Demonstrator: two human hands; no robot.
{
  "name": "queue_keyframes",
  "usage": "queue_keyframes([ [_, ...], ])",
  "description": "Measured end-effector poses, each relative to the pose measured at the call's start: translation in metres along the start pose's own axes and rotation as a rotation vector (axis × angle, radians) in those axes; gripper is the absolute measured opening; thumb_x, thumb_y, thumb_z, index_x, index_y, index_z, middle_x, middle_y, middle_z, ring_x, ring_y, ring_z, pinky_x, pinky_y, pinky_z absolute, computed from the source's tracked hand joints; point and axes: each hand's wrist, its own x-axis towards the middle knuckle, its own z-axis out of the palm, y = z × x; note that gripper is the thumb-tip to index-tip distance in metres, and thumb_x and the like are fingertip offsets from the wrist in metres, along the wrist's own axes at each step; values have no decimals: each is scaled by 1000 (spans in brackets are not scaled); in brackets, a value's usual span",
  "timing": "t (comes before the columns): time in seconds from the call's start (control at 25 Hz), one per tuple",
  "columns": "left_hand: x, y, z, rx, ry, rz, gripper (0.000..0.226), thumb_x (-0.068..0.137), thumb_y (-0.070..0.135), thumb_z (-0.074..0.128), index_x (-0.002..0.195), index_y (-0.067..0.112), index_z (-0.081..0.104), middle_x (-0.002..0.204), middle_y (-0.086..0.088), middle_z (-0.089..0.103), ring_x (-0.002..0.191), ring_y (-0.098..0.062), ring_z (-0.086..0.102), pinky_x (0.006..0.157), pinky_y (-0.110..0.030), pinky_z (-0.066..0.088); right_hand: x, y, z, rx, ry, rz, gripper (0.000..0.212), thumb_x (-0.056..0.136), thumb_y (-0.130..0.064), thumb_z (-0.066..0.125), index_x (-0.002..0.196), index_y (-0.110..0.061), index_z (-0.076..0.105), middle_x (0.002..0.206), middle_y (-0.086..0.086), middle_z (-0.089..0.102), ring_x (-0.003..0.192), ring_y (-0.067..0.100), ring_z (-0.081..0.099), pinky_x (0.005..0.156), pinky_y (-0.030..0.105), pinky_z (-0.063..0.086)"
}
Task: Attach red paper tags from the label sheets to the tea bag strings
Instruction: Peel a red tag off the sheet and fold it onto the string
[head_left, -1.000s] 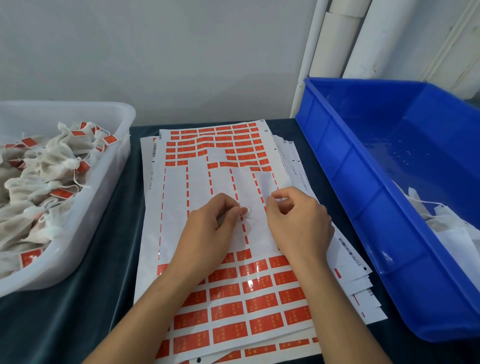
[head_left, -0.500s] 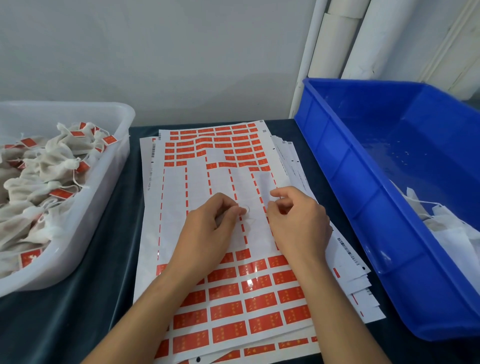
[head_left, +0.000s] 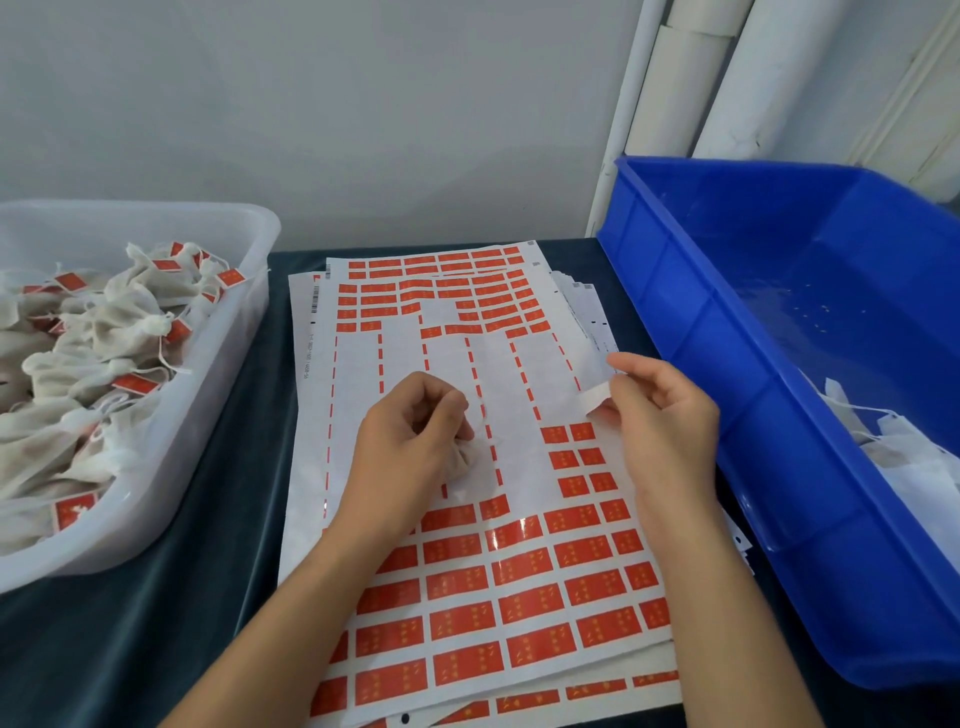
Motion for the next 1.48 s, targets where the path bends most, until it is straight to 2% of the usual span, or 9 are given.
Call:
queue_keyframes([
  [0.2, 0, 3, -1, -56, 25, -17, 16, 104, 25, 61, 90, 25, 68, 78, 12, 74, 77, -9, 73, 63, -9, 53, -4, -2, 3, 155, -31, -79, 21, 100, -25, 63, 102, -44, 74, 101, -18, 77, 88, 9, 77, 62, 26, 62],
  [0.48, 1, 3, -1, -76, 28, -50, 14, 103, 26, 62, 91, 24, 68, 77, 8, 75, 74, -12, 74, 62, -11, 54, 4, -3, 2, 380, 163, -62, 23, 98, -17, 64, 99, -33, 80, 102, -11, 77, 88, 15, 77, 71, 25, 60],
  [0.56, 0, 3, 0, -71, 18, -53, 14, 103, 27, 62, 90, 25, 68, 77, 9, 75, 74, -12, 74, 61, -12, 54, 5, -2, 4, 440, 123, -6, 25, 99, -12, 63, 98, -30, 81, 96, -6, 78, 82, 16, 76, 71, 27, 61],
  [0.72, 0, 5, -1, -89, 19, -44, 14, 102, 27, 63, 90, 24, 68, 76, 9, 74, 73, -10, 74, 62, -8, 52, 0, -3, 8, 441, -76, 26, 26, 104, -14, 57, 104, -27, 79, 79, 5, 70, 67, 16, 68, 69, 31, 60],
  [0.88, 0, 6, -1, -125, 38, -56, 14, 102, 27, 63, 91, 22, 69, 75, 6, 74, 71, -12, 74, 62, -9, 53, -7, -3, 13, 312, -160, -28, 23, 108, -28, 53, 105, -37, 74, 94, 2, 77, 74, 24, 75, 72, 35, 63],
  [1.04, 1, 6, -1, -120, 51, -85, 14, 102, 30, 64, 90, 23, 69, 73, 5, 74, 69, -14, 73, 63, -11, 55, -11, -4, 18, 309, -193, -23, 26, 109, -28, 51, 103, -40, 73, 104, -4, 76, 79, 24, 77, 71, 32, 62],
  [1.32, 1, 4, 1, -85, 22, -70, 17, 102, 27, 64, 87, 22, 69, 65, 5, 69, 58, -12, 67, 66, -15, 59, -15, -2, 20, 286, -319, -41, 38, 107, -11, 45, 92, -26, 76, 87, 10, 74, 70, 26, 73, 71, 30, 60],
  [1.4, 1, 5, 1, -89, 4, -60, 16, 102, 26, 64, 88, 21, 69, 63, 6, 68, 55, -10, 64, 67, -17, 60, -15, -2, 19, 319, -341, -19, 36, 107, -11, 44, 94, -23, 76, 95, 9, 78, 78, 31, 77, 71, 28, 61],
  [1.48, 1, 5, 1, -91, -2, -57, 16, 102, 25, 63, 88, 20, 69, 62, 7, 67, 55, -10, 63, 66, -17, 60, -15, -2, 19, 355, -368, -10, 28, 104, -20, 45, 102, -18, 73, 108, 7, 79, 88, 35, 78, 75, 32, 63],
])
